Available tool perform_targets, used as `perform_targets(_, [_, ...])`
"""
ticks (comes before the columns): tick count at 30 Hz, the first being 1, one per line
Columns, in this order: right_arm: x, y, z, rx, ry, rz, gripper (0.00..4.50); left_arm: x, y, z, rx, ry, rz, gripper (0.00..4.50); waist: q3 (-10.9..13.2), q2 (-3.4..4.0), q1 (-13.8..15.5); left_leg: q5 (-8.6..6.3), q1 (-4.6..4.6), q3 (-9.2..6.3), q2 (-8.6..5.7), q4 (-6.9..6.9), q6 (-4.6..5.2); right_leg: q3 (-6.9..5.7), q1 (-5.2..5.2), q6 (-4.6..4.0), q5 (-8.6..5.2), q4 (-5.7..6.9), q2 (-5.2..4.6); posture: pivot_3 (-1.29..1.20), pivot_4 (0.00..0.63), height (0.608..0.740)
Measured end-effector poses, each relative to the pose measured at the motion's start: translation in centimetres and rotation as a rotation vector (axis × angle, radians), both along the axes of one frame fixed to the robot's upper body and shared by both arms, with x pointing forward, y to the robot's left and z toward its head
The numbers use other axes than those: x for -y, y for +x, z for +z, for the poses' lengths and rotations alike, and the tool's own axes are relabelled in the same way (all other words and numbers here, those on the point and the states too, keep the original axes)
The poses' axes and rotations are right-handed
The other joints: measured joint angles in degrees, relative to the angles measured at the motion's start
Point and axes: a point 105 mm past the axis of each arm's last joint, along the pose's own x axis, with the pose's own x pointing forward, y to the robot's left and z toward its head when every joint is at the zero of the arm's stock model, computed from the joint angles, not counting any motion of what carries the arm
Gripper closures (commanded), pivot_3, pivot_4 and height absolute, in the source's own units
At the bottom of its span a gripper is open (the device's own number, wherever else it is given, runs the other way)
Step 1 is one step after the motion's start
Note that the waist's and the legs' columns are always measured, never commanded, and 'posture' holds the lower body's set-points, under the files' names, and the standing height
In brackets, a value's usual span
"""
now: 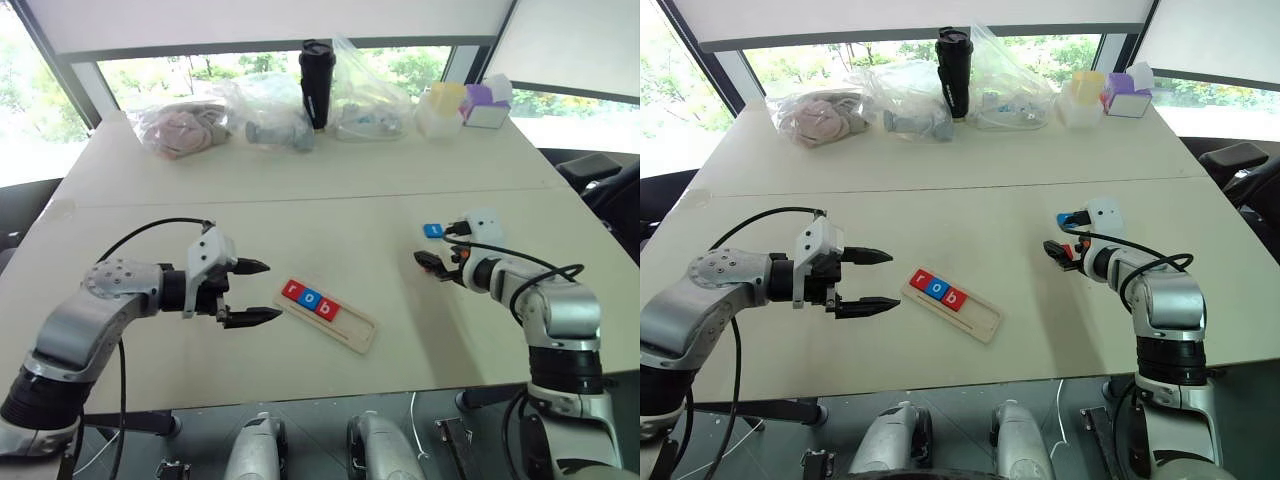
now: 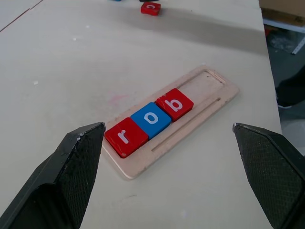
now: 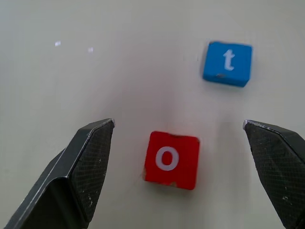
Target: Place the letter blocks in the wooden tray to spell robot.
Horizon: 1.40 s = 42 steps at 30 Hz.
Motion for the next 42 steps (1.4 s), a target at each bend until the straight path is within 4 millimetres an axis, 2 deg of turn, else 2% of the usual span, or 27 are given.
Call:
perform_targets(3, [-0.2, -0.4, -1.2, -0.04, -0.006, -0.021, 0.06, 0.0, -0.2, -0.3, -0.003, 0.005, 0.005, 0.0, 0.0, 0.0, -0.1, 0.0, 0.01, -0.01, 0.0, 0.0, 0.0, 0.0, 0.0, 0.0, 0.0, 0.0, 0.0, 0.0, 0.15, 0.74])
perform_targets(6, [-0.2, -0.3, -1.7, -0.046, -0.035, -0.049, 0.84, 0.0, -0.2, -0.3, 0.002, 0.009, 0.008, 0.0, 0.0, 0.0, -0.1, 0.0, 0.03, -0.01, 0.01, 0.0, 0.0, 0.0, 0.03, 0.0, 0.0, 0.0, 0.01, 0.0, 0.15, 0.74])
perform_targets(11, [0.1, -0.2, -1.8, -0.04, -0.055, -0.082, 3.32, -0.1, -0.1, -0.3, 0.006, 0.015, 0.013, 0.0, 0.0, -0.01, -0.1, 0.0, 0.03, -0.02, 0.01, 0.0, 0.0, 0.0, 0.03, 0.0, 0.0, 0.0, 0.01, 0.0, 0.15, 0.74])
perform_targets(19, [0.0, -0.8, -1.7, -0.033, -0.066, -0.07, 3.33, -0.1, -0.1, -0.3, 0.013, 0.02, 0.014, 0.0, 0.0, 0.0, 0.0, 0.0, 0.01, -0.02, 0.01, 0.0, 0.0, 0.0, 0.01, 0.0, 0.0, 0.0, 0.01, 0.0, 0.15, 0.74])
perform_targets(22, [0.0, -2.0, -0.9, -0.024, -0.058, -0.067, 3.33, -0.1, 0.0, -0.3, 0.021, 0.02, 0.009, 0.0, 0.0, 0.0, 0.0, 0.0, -0.02, -0.03, 0.01, 0.0, 0.0, 0.0, -0.03, 0.0, -0.01, 0.0, 0.0, 0.0, 0.15, 0.74])
perform_targets(26, [-0.8, -4.6, 0.8, -0.004, -0.038, -0.057, 3.33, -0.3, 0.2, -0.5, 0.012, 0.024, 0.014, 0.0, 0.0, 0.0, 0.0, -0.01, -0.03, -0.1, 0.03, -0.01, 0.0, 0.0, -0.06, -0.01, -0.01, 0.0, 0.0, 0.0, 0.15, 0.74])
perform_targets(33, [-4.2, -8.0, -0.8, -0.103, 0.035, -0.062, 3.33, 0.2, 0.4, -0.6, 0.012, 0.026, -0.022, 0.0, 0.0, 0.0, -0.1, -0.01, -0.05, -0.15, 0.07, -0.02, -0.01, 0.0, -0.12, -0.03, -0.01, 0.0, -0.01, 0.0, 0.15, 0.74])
perform_targets(38, [-5.0, -8.3, -2.0, -0.139, 0.048, -0.129, 3.33, 0.0, 0.6, -0.7, 0.013, 0.034, -0.022, 0.0, 0.0, 0.01, -0.1, -0.01, -0.07, -0.12, 0.05, -0.03, -0.01, 0.01, -0.17, -0.03, -0.01, -0.01, -0.05, 0.0, 0.15, 0.74])
perform_targets(42, [-5.4, -8.3, -2.3, -0.144, 0.045, -0.152, 1.32, 0.0, 0.7, -0.7, 0.013, 0.036, -0.021, 0.0, 0.0, 0.02, -0.1, -0.01, -0.08, -0.12, 0.06, -0.05, -0.01, 0.01, -0.19, -0.03, -0.01, -0.01, -0.05, 0.0, 0.15, 0.74])
